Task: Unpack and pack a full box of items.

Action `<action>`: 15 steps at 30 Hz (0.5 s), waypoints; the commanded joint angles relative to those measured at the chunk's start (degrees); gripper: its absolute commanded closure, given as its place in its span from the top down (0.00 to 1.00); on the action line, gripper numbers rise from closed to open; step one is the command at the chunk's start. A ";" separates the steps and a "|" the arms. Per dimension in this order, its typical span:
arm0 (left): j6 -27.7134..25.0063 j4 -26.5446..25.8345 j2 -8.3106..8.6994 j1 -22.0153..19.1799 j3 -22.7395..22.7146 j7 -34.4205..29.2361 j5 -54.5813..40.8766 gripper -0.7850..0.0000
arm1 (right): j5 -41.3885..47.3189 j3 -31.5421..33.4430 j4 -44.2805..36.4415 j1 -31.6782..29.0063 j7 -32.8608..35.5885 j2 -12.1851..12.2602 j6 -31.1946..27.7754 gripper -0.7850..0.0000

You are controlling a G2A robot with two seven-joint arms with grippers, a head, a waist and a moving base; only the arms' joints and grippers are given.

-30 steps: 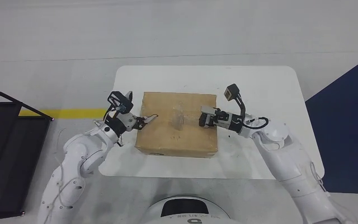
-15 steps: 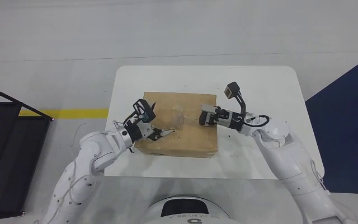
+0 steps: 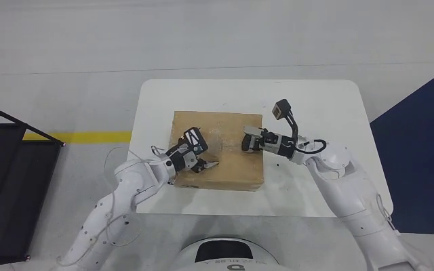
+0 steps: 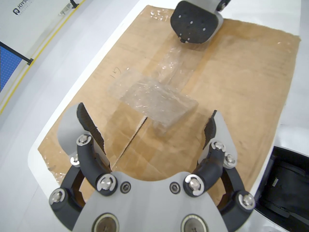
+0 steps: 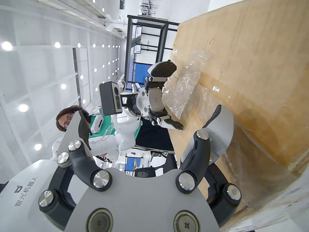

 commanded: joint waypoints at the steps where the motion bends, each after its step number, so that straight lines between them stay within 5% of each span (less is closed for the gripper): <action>1: 0.81 0.00 -0.01 -0.08 0.04 0.38 0.75 1.00 | 0.02 0.05 0.03 -0.06 0.03 0.01 -0.09 1.00; 15: 10.26 -2.48 0.64 0.78 -4.95 2.54 13.60 1.00 | 0.32 0.18 0.66 -0.41 0.52 0.00 -1.38 1.00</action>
